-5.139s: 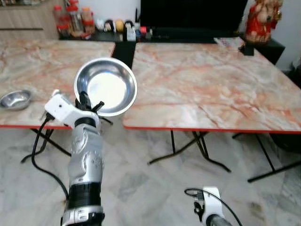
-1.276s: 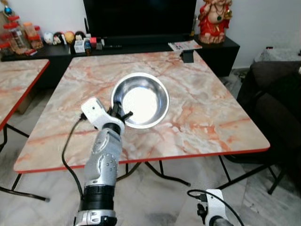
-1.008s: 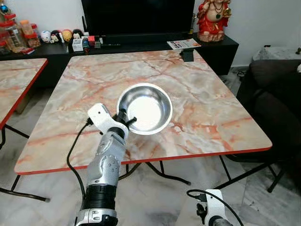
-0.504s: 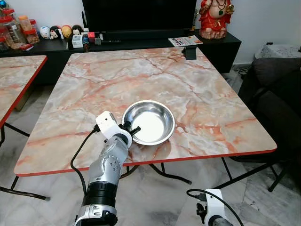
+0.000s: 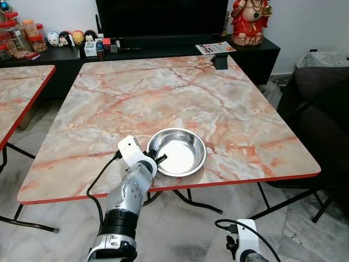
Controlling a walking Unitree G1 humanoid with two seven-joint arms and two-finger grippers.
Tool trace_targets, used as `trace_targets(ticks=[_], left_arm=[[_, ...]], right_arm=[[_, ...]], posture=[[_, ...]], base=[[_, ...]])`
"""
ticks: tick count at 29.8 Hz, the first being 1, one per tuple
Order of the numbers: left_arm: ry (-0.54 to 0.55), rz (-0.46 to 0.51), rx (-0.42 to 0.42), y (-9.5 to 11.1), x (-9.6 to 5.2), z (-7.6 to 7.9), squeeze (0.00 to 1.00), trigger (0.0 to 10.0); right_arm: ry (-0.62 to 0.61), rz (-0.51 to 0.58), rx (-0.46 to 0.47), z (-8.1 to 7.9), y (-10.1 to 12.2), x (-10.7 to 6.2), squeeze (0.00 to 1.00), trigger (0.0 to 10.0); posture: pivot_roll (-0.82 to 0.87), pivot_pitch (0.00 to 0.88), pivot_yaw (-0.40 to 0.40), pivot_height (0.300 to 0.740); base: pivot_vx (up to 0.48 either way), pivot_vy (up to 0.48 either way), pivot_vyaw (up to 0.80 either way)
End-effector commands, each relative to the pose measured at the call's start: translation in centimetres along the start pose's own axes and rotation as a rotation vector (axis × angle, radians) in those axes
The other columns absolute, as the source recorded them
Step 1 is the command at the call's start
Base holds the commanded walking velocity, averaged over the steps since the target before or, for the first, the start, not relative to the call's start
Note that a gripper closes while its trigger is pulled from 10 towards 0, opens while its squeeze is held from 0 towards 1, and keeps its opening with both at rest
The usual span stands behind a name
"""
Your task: Setting the table
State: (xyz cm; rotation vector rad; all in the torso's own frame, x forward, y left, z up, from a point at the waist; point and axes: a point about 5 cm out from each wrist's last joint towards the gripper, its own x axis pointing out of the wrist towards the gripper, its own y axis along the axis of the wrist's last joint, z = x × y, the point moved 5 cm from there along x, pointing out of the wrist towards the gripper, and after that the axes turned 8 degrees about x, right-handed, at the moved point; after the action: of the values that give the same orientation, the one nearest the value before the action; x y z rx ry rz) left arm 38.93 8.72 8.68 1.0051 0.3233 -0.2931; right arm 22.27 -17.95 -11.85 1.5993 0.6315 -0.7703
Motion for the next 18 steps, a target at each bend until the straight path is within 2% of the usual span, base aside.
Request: trace_targets(ticks=[1,6,14,18], left_arm=[[-0.143,0.022,-0.046,1.11,-0.14,6.60,0.00,10.0],[-0.155,0.045,-0.091,1.91,0.30,7.20,0.00,10.0],[-0.141,0.043,-0.093,2.04,0.65,7.10,0.00,10.0],[-0.109,0.042,-0.085,1.90,0.82,6.45,0.00,10.0]], right_arm=[[-0.002,0.001,0.010,-0.15,0.03,0.03,0.00,10.0],[-0.003,0.001,0.010,-0.19,0.05,0.04,0.00,10.0],[-0.006,0.004,0.014,-0.10,0.15,0.05,0.00,10.0],[-0.009,0.002,0.014,0.02,0.13,0.04,0.00,10.0]], posture=[[-0.05,0.000,0.026,0.732],[-0.06,0.000,0.029,0.732],[-0.06,0.000,0.031,0.732],[-0.06,0.000,0.028,0.732]], base=[[0.000,0.000,0.00],[0.000,0.000,0.00],[0.000,0.000,0.00],[0.000,0.000,0.00]])
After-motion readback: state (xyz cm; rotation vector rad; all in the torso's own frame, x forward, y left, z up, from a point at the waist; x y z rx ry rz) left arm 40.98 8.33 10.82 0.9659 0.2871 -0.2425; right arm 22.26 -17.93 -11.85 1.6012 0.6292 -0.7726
